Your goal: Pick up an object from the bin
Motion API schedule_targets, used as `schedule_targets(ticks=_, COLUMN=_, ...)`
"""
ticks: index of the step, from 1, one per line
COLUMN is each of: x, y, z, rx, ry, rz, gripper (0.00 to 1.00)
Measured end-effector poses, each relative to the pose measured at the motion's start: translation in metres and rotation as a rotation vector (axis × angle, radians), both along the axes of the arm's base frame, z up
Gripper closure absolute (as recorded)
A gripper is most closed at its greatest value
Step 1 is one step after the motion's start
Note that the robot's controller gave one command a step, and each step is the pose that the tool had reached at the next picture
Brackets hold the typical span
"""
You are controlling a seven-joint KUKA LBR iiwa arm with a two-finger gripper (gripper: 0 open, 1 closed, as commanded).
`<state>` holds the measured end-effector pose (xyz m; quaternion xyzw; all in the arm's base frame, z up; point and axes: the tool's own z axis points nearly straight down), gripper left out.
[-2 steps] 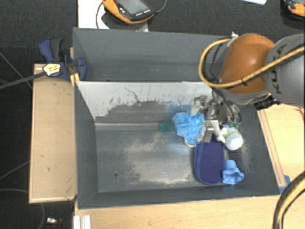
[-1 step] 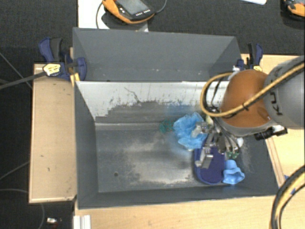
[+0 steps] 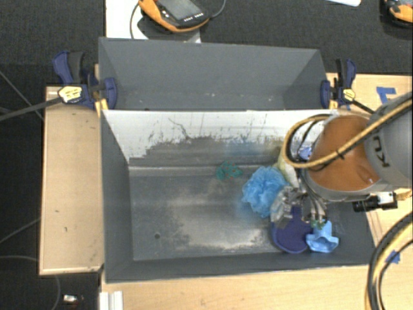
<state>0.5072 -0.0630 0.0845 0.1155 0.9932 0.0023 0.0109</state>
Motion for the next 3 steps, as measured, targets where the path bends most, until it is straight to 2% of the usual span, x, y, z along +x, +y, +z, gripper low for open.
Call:
schedule_targets(ticks=1, x=0.0, y=0.0, z=0.0, rx=0.0, ry=0.0, rz=0.001, gripper=1.0)
schedule_targets(ticks=2, x=-0.006, y=0.011, z=-0.005, rx=-0.01, ry=-0.007, rz=0.279, gripper=1.0)
schedule_targets(ticks=3, x=-0.006, y=0.015, z=-0.01, rx=-0.013, ry=-0.008, rz=0.499, gripper=1.0)
